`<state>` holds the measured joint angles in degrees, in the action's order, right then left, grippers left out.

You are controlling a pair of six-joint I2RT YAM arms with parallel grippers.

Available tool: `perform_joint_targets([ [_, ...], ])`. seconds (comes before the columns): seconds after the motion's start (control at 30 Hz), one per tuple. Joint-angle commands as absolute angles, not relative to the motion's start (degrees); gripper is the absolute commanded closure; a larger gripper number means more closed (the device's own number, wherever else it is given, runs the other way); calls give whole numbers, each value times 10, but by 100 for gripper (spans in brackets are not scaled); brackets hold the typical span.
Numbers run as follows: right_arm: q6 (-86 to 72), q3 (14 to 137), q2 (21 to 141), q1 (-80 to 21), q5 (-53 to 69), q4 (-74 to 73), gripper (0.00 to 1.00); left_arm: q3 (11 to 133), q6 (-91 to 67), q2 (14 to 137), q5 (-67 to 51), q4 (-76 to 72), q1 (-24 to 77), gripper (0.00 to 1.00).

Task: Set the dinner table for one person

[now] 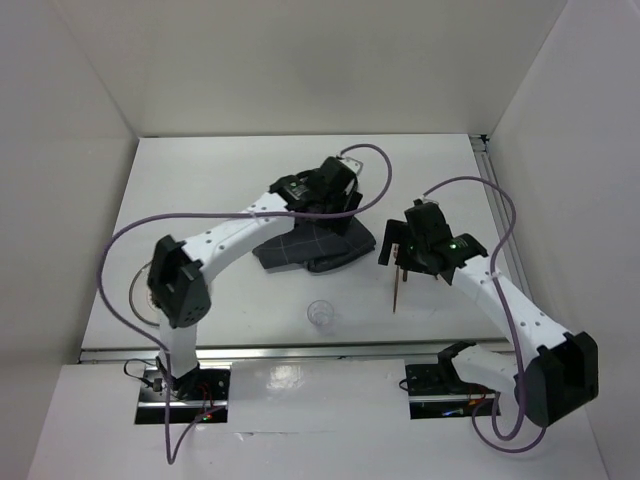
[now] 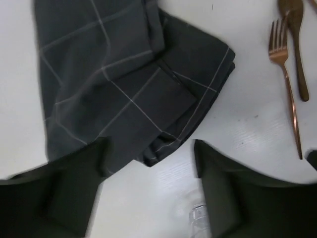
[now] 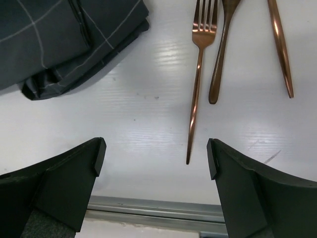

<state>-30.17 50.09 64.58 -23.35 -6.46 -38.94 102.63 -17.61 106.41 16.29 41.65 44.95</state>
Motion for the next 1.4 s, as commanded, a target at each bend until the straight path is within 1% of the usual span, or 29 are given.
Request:
perform_joint_targets([
  [0.0, -326, 502, 599, -232, -62, -403, 4, 1081, -207, 1141, 148, 435, 447, 25],
  [0.07, -332, 514, 593, -232, -57, -408, 6, 1112, -207, 1175, 128, 435, 447, 37],
  [0.13, -340, 514, 593, -232, -57, -414, 6, 1128, -207, 1215, 128, 447, 447, 37],
  [0.2, -340, 514, 593, -227, -57, -419, 6, 1162, -198, 1244, 134, 460, 453, 33],
  [0.23, -340, 514, 593, -227, -57, -419, 6, 1171, -192, 1258, 134, 467, 453, 27],
  [0.27, -345, 509, 598, -227, -57, -424, 6, 1190, -192, 1281, 134, 479, 453, 24],
  [0.47, -345, 509, 599, -227, -57, -425, 6, 1195, -186, 1311, 96, 467, 453, 14],
  [0.73, -345, 509, 609, -227, -62, -425, 6, 1181, -186, 1333, 91, 477, 464, 17],
  [0.77, -345, 509, 609, -227, -62, -425, 4, 1175, -186, 1333, 91, 477, 464, 17],
  [0.83, -345, 509, 609, -227, -62, -425, 4, 1169, -192, 1333, 102, 477, 470, 14],
  [0.9, -345, 509, 609, -227, -62, -425, 4, 1164, -192, 1339, 102, 477, 470, 14],
  [0.97, -345, 509, 609, -227, -68, -425, 4, 1164, -192, 1344, 116, 472, 470, 16],
  [1.0, -345, 509, 609, -227, -68, -425, 4, 1164, -192, 1344, 121, 472, 470, 19],
  [1.07, -345, 509, 609, -227, -68, -425, 4, 1164, -198, 1349, 127, 472, 470, 21],
  [1.27, -345, 509, 609, -227, -68, -425, 4, 1154, -205, 1332, 132, 469, 470, 21],
  [1.37, -345, 509, 609, -227, -68, -430, 4, 1129, -210, 1297, 132, 459, 470, 14],
])
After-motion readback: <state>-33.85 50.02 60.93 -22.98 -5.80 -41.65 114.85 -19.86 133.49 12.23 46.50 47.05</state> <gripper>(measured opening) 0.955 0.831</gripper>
